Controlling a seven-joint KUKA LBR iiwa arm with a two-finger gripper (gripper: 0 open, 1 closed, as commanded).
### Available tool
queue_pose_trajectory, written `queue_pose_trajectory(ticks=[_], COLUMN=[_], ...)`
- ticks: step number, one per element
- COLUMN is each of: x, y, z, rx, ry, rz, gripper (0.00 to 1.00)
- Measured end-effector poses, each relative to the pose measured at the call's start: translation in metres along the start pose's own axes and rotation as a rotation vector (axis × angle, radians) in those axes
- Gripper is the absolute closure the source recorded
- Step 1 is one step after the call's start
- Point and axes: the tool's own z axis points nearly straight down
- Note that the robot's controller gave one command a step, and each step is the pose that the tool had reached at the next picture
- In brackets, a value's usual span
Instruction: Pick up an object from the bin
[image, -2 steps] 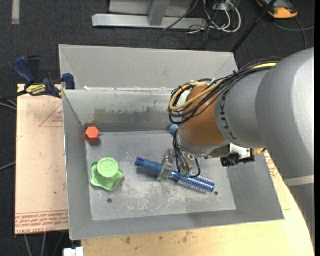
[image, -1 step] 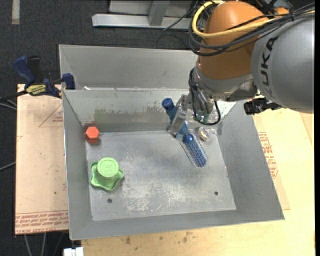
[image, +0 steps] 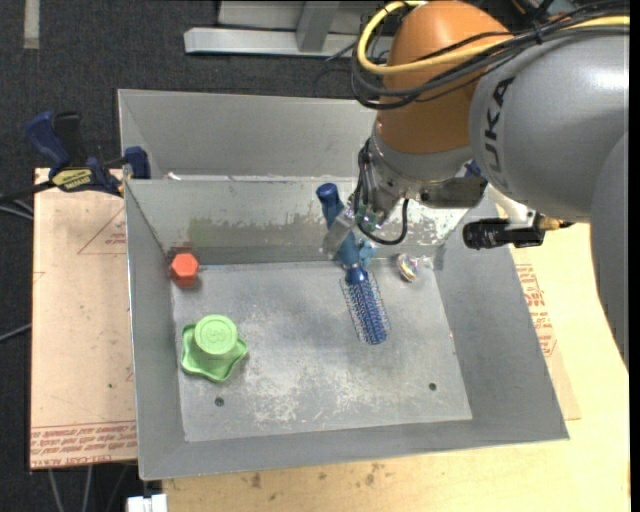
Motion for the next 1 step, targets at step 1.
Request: queue_pose_trajectory(ticks=[1], x=[-0.0077], y=[-0.0022], z=[0.0106], rx=[0.002], ry=[0.001], rz=[-0.343], gripper=[1.00])
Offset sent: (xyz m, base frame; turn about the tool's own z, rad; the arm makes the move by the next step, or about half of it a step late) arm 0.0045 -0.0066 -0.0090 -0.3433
